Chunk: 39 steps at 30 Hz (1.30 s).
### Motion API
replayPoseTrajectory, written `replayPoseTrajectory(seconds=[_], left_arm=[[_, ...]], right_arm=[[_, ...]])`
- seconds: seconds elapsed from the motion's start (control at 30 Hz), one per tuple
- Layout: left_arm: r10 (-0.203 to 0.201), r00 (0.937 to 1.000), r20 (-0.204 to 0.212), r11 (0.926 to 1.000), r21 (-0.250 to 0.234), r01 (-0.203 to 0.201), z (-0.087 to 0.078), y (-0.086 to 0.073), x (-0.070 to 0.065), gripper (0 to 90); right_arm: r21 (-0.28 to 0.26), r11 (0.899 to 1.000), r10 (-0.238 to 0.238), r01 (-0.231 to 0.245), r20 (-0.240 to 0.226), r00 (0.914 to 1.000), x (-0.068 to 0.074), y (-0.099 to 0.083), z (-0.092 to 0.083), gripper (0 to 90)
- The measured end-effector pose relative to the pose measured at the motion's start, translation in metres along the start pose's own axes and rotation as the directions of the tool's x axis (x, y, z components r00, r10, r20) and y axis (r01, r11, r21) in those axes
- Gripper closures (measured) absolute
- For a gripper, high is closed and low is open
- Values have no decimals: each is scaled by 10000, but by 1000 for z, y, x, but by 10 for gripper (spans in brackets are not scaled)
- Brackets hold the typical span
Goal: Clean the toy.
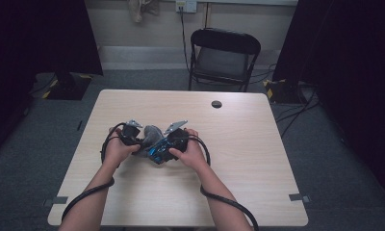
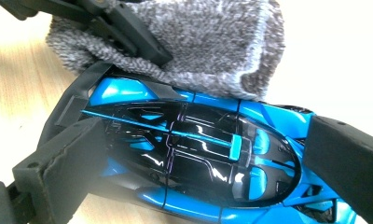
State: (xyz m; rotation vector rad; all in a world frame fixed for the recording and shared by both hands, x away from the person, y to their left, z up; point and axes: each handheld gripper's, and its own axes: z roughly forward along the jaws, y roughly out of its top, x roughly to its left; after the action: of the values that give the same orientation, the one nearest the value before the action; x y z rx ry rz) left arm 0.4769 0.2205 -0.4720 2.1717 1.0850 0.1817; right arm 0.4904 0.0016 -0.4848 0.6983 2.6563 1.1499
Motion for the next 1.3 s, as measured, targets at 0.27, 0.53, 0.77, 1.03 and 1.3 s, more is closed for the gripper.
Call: replayPoseTrajectory(seconds=[0.27, 0.53, 0.77, 1.03, 1.3], left_arm=[[-162, 9998, 122, 9998, -99, 163, -7, -9, 2, 757], [-311, 9989, 361, 9995, -27, 312, -19, -22, 3, 757], [-473, 9981, 392, 9988, 161, 467, -34, -33, 8, 757], [-882, 9959, -212, 9953, -425, 873, -46, -24, 20, 755], [-862, 9954, -428, 9932, -827, 825, -38, 2, 22, 753]], right_arm=[[18, 10000, 1, -1, -10, 10000, 0, 0, 0, 0], [58, 10000, -18, 18, -4, 10000, 0, 1, 0, 0], [23, 10000, 17, -18, 9, 10000, 0, 0, 0, 0], [-8, 10000, 20, -20, 20, 10000, 0, 0, 0, 0], [17, 10000, 12, -12, 7, 10000, 0, 0, 0, 0]])
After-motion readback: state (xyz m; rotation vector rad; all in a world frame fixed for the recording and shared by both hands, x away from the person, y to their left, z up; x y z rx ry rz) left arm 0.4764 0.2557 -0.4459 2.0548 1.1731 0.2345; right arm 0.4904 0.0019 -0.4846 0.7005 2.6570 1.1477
